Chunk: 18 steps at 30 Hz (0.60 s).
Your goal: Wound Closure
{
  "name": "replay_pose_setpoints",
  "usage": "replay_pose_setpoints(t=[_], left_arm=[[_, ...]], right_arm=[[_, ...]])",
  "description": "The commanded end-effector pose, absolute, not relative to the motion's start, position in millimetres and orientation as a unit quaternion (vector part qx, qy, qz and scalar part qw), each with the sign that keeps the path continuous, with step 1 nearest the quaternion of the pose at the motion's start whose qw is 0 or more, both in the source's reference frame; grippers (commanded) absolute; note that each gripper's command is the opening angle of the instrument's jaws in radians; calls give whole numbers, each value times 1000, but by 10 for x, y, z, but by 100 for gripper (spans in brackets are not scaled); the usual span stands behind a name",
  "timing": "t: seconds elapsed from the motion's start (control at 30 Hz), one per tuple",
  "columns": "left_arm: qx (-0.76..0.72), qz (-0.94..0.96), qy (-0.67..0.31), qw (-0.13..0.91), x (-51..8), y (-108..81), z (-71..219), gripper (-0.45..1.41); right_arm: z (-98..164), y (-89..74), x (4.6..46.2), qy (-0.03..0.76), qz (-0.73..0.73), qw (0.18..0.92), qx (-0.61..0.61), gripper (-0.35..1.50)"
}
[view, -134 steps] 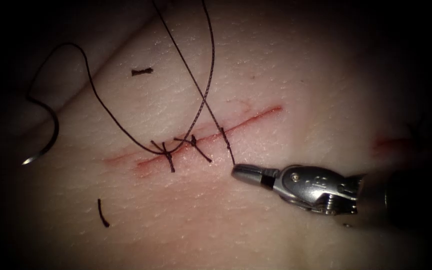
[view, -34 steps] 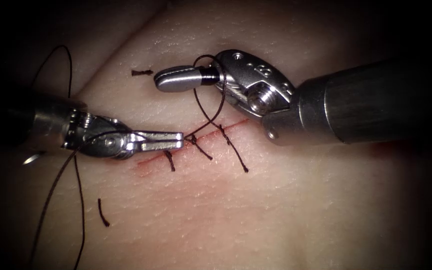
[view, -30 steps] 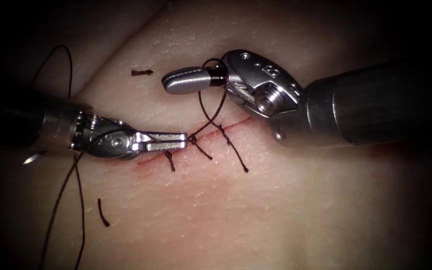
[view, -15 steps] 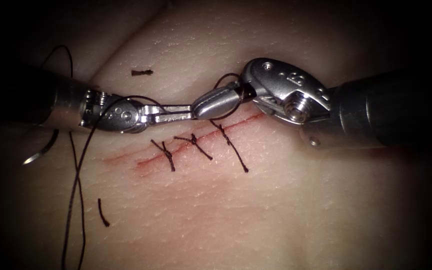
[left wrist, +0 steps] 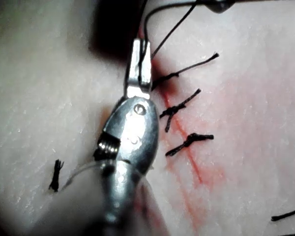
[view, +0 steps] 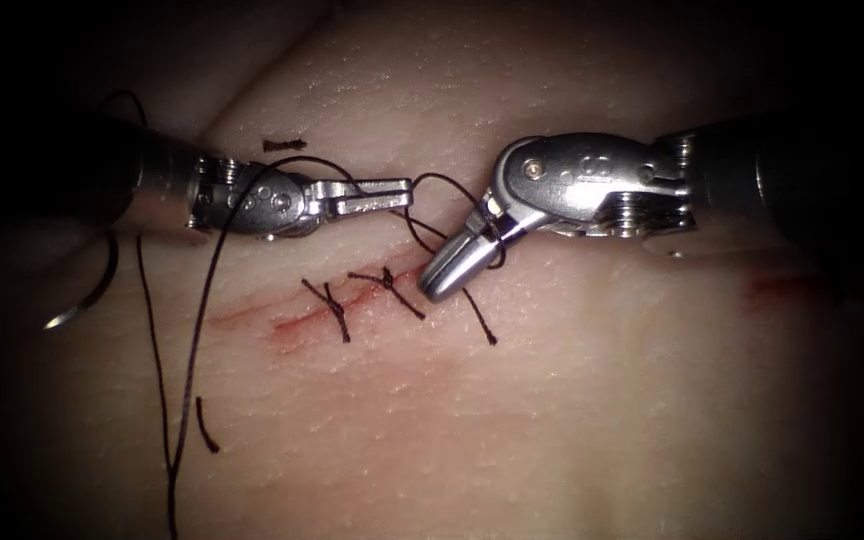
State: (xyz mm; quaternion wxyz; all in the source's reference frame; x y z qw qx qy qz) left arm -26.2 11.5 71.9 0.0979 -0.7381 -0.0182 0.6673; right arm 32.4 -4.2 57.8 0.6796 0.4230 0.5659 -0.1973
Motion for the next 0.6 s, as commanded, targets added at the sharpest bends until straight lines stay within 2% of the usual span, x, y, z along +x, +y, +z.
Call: replay_pose_setpoints(t=[0.03, 0.1, 0.13, 0.17, 0.27, 0.3, 0.33, 0.5, 0.6], left_arm=[[-738, 667, -20, 99, -267, 109, 724, -45], [-738, 667, -20, 98, -266, 107, 724, -45], [-738, 667, -20, 98, -266, 106, 723, -45], [-738, 667, -20, 98, -265, 106, 723, -45], [-738, 668, -20, 98, -263, 104, 722, -45], [-738, 667, -21, 98, -263, 104, 722, -45], [-738, 667, -21, 98, -262, 104, 722, -45], [-737, 669, -21, 99, -257, 103, 721, -45], [-736, 669, -22, 102, -257, 104, 722, -45]], right_arm=[[584, -47, 336, 555, -216, 684, 421, -25], [585, -50, 340, 540, -234, 691, 419, 2], [586, -52, 342, 531, -243, 695, 420, 24], [586, -53, 344, 527, -247, 696, 420, 31], [588, -58, 349, 517, -270, 699, 414, 81], [588, -60, 350, 512, -278, 700, 412, 91], [589, -62, 350, 509, -288, 700, 409, 96], [598, -64, 344, 476, -347, 703, 399, 96], [602, -63, 338, 458, -375, 704, 393, 88]])
